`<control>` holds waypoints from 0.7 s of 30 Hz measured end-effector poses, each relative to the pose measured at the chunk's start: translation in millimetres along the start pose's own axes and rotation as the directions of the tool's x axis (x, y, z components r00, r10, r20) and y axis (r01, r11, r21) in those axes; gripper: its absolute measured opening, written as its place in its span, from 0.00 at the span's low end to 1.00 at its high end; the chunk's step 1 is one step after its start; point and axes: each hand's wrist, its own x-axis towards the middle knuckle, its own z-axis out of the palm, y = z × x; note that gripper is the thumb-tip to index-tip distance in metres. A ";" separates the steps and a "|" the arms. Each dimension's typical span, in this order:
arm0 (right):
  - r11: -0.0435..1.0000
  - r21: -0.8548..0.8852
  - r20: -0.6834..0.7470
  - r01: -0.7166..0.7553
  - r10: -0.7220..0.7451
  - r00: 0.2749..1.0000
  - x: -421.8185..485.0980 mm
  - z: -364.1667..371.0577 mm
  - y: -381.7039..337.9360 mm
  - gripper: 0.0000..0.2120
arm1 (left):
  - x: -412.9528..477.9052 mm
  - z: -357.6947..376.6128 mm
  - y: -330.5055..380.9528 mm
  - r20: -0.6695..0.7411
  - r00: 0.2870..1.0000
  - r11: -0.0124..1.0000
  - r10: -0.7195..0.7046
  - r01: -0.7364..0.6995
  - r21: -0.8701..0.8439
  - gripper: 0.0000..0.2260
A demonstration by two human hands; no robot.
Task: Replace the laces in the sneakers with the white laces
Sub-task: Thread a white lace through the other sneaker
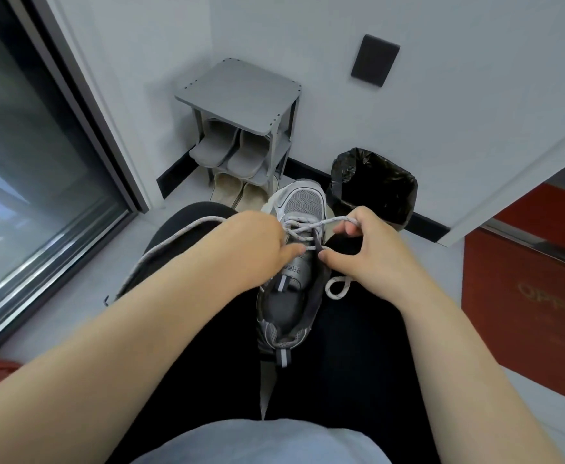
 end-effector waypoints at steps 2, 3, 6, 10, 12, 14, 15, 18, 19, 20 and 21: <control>1.000 0.011 -0.052 0.000 0.001 0.999 0.3 -1.6 3.9 0.19 | -6.3 -15.5 -1.5 -0.032 0.999 0.985 -0.034 0.028 -0.171 0.23; 1.000 0.020 -0.070 -0.003 0.005 0.998 1.2 -2.1 6.7 0.18 | -10.4 -25.8 -9.2 -0.100 0.982 0.914 -0.158 0.107 -0.391 0.21; 0.998 0.070 -0.082 -0.001 0.007 0.997 1.2 0.5 11.2 0.18 | -18.7 -52.3 -47.7 -0.305 0.737 0.431 -0.603 -0.020 -0.902 0.08; 0.995 0.088 -0.098 0.044 -0.036 0.995 -2.8 11.9 8.1 0.18 | -19.3 -44.4 -38.7 -0.227 0.839 0.122 -0.495 -0.191 -0.974 0.18; 0.993 0.100 -0.132 0.068 -0.054 0.990 -5.3 15.6 7.0 0.17 | -14.2 -27.3 -20.0 -0.144 0.921 0.147 -0.361 -0.096 -0.984 0.18; 0.986 0.146 -0.144 0.078 -0.057 0.988 -6.7 17.9 7.0 0.19 | -5.3 -9.8 -14.5 -0.131 0.954 0.443 -0.270 0.003 -0.897 0.11; 0.984 0.163 -0.142 0.074 -0.051 0.989 -6.5 18.6 7.1 0.21 | -1.7 -3.0 -13.7 -0.130 0.966 0.640 -0.225 0.046 -0.767 0.07; 0.977 0.200 -0.123 0.069 -0.044 0.991 -5.6 19.3 5.8 0.33 | 1.8 9.6 -11.6 -0.184 0.979 0.951 -0.088 0.028 -0.308 0.08; 0.975 0.211 -0.115 0.073 -0.050 0.992 -5.6 19.1 5.8 0.36 | 2.2 11.1 -9.7 -0.211 0.976 0.975 -0.046 -0.002 -0.222 0.09; 0.974 0.217 -0.107 0.072 -0.050 0.993 -5.7 18.2 5.7 0.38 | 3.1 11.5 -8.5 -0.208 0.978 0.988 -0.017 -0.015 -0.151 0.12; 0.974 0.219 -0.101 0.065 -0.044 0.994 -5.8 17.0 5.9 0.38 | 4.8 11.5 -8.5 -0.179 0.984 0.995 0.001 -0.019 -0.100 0.14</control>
